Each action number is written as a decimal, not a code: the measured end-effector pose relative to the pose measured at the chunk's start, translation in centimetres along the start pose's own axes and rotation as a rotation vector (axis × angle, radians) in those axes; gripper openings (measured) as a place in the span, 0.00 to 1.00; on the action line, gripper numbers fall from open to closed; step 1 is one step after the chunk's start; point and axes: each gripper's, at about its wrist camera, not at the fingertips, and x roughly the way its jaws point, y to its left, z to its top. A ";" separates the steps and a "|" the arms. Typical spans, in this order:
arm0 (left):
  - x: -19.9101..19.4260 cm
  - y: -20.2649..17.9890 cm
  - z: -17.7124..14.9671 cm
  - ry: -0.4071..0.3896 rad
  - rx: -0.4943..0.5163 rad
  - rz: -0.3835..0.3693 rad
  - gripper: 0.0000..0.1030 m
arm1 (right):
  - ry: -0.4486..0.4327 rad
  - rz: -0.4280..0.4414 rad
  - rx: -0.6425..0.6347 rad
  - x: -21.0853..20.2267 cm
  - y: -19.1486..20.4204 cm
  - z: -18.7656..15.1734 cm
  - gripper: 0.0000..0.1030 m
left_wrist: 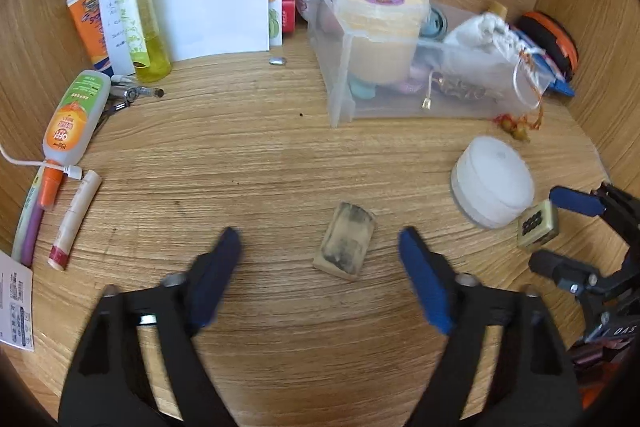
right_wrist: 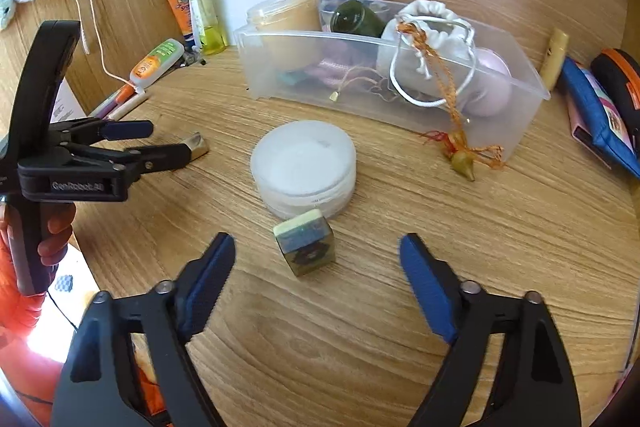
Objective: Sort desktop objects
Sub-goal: 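Grasp the small square eraser with the right gripper while the left grasps the clear block, then carry the eraser and clear block over the clear box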
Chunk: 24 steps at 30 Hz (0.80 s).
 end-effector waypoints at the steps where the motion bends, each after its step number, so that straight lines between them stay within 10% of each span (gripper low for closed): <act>1: 0.3 -0.1 0.0 0.014 0.006 -0.003 0.70 | 0.007 0.010 -0.006 0.2 0.1 0.1 0.65; 4: 0.3 -0.3 0.2 0.003 0.011 0.000 0.68 | 0.020 0.025 -0.008 0.6 0.2 0.3 0.56; 12: -0.1 -0.1 0.3 -0.042 0.016 0.049 0.22 | 0.030 0.040 -0.013 0.9 0.3 0.3 0.25; 24: -1.4 0.5 1.2 -0.078 -0.030 0.031 0.22 | -0.039 0.046 0.039 -1.1 -1.7 1.2 0.25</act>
